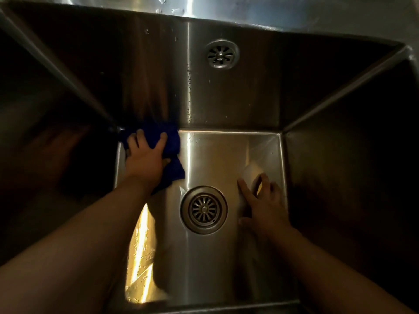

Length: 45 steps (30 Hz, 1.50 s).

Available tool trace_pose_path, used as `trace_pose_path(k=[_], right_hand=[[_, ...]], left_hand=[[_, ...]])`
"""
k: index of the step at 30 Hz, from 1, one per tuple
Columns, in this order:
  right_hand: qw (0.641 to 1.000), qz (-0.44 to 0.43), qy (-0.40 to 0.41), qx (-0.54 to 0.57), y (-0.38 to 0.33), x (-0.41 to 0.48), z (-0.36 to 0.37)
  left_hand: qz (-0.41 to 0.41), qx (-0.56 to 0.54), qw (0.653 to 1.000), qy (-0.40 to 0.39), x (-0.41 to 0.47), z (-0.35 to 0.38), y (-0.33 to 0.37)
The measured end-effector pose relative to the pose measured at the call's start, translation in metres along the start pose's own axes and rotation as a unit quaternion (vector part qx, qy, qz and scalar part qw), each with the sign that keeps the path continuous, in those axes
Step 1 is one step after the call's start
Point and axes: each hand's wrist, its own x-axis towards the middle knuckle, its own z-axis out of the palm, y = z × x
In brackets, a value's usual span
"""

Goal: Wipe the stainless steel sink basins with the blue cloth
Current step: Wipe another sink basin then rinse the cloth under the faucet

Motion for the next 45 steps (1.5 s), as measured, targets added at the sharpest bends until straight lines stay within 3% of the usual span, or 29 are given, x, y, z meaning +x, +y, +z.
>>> trace_pose_path(k=[6, 13, 20, 30, 40, 45], right_hand=[[1.0, 0.011, 0.002, 0.019, -0.002, -0.002, -0.001], [0.996, 0.049, 0.042, 0.056, -0.001, 0.0, 0.003], [0.997, 0.036, 0.045, 0.049, -0.001, -0.003, 0.001], [0.999, 0.028, 0.046, 0.011, -0.001, -0.004, -0.002], [0.999, 0.025, 0.038, 0.01, 0.0, -0.003, -0.002], [0.999, 0.031, 0.023, 0.005, 0.0, -0.003, 0.0]], left_hand=[[0.125, 0.025, 0.991, -0.043, -0.02, 0.017, 0.107], [0.15, 0.015, 0.986, -0.07, -0.018, 0.035, 0.168], [0.157, 0.0, 0.986, -0.052, -0.016, 0.037, 0.139], [0.025, 0.051, 0.998, -0.02, -0.013, 0.0, -0.045], [0.018, 0.178, 0.983, -0.05, -0.061, 0.003, -0.032], [0.027, 0.216, 0.971, -0.102, -0.113, 0.015, -0.028]])
